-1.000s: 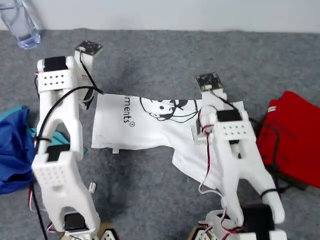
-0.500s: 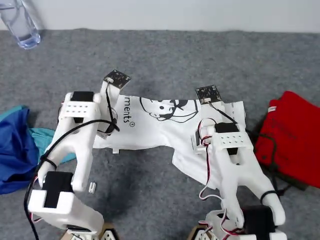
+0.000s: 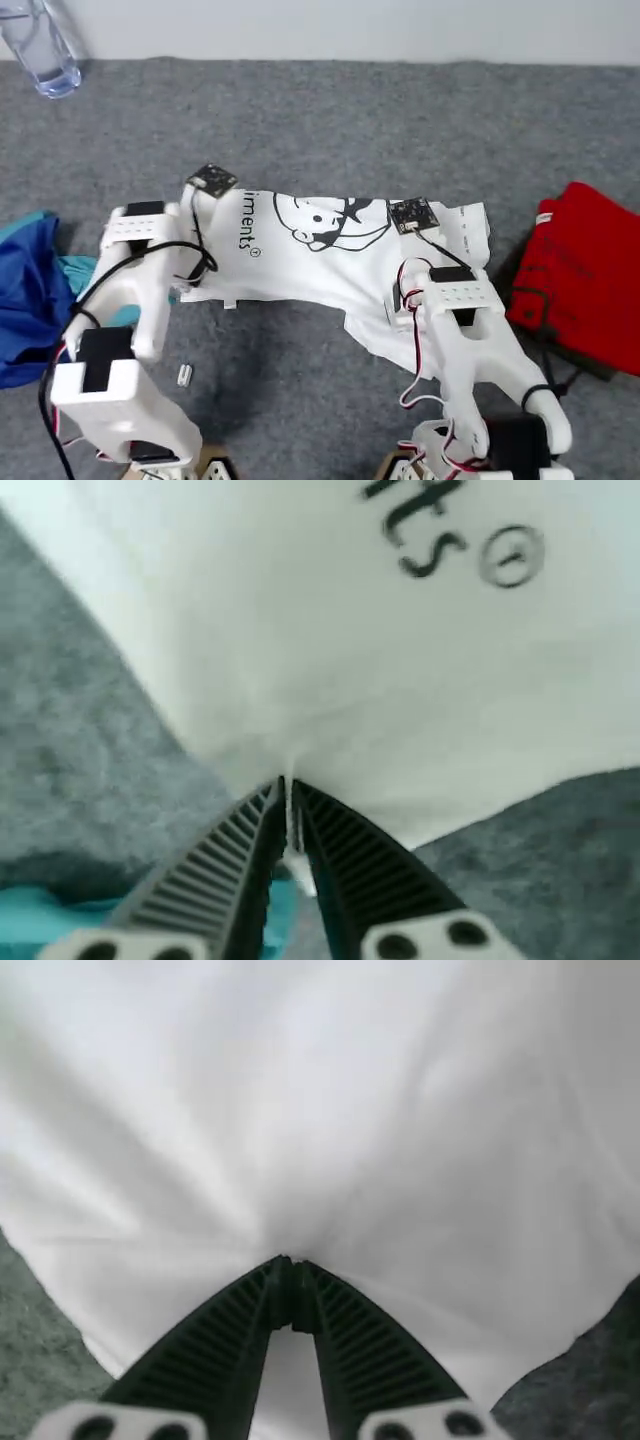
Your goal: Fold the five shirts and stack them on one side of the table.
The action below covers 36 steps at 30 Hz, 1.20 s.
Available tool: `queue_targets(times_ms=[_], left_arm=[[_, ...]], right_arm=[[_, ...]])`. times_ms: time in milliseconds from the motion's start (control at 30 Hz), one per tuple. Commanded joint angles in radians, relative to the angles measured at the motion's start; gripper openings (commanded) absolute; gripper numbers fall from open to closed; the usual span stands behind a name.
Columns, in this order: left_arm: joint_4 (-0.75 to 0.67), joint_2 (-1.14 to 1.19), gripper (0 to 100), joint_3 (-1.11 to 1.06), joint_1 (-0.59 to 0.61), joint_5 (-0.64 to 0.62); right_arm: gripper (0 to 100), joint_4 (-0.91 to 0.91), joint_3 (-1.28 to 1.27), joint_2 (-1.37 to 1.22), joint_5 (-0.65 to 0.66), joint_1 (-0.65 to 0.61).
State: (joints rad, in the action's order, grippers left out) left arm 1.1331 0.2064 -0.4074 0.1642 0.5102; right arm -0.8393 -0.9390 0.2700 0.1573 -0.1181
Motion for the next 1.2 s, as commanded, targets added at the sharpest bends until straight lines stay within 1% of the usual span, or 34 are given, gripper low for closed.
queue_targets(times_ms=[0, 200, 300, 400, 500, 667, 767, 833, 967, 1067, 1167], left_arm=[[0.006, -0.005, 1, 0.027, 0.026, 0.040], [0.094, -0.038, 1, 0.088, -0.034, 0.037], [0.107, -0.155, 2, 0.087, -0.052, 0.029], [0.150, -0.315, 2, 0.087, -0.060, 0.002], [0.204, -0.457, 2, 0.085, -0.077, 0.002], [0.249, -0.585, 9, 0.051, -0.132, -0.017], [0.249, -0.608, 9, 0.027, -0.184, -0.057], [0.249, -0.615, 9, 0.013, -0.219, -0.060], [0.247, -0.615, 9, 0.012, -0.269, -0.127], [0.209, -0.615, 9, -0.012, -0.307, -0.176], [0.150, -0.615, 9, -0.064, -0.373, -0.207]], right_arm=[[0.8, 0.007, 0.003, 0.038, 0.018, 0.013], [0.8, 0.004, 0.055, 0.042, 0.014, 0.012], [0.8, -0.041, 0.110, 0.061, 0.017, 0.015], [0.8, -0.122, 0.164, 0.142, 0.014, 0.013], [0.8, -0.214, 0.193, 0.266, 0.014, 0.013], [0.8, -0.346, 0.192, 0.495, 0.014, 0.013], [0.8, -0.435, 0.196, 0.642, 0.012, 0.013], [0.8, -0.475, 0.196, 0.754, 0.012, 0.013], [0.8, -0.549, 0.196, 0.997, 0.012, 0.013], [0.8, -0.567, 0.196, 1.171, 0.012, 0.013], [0.8, -0.565, 0.196, 1.305, -0.003, 0.013]])
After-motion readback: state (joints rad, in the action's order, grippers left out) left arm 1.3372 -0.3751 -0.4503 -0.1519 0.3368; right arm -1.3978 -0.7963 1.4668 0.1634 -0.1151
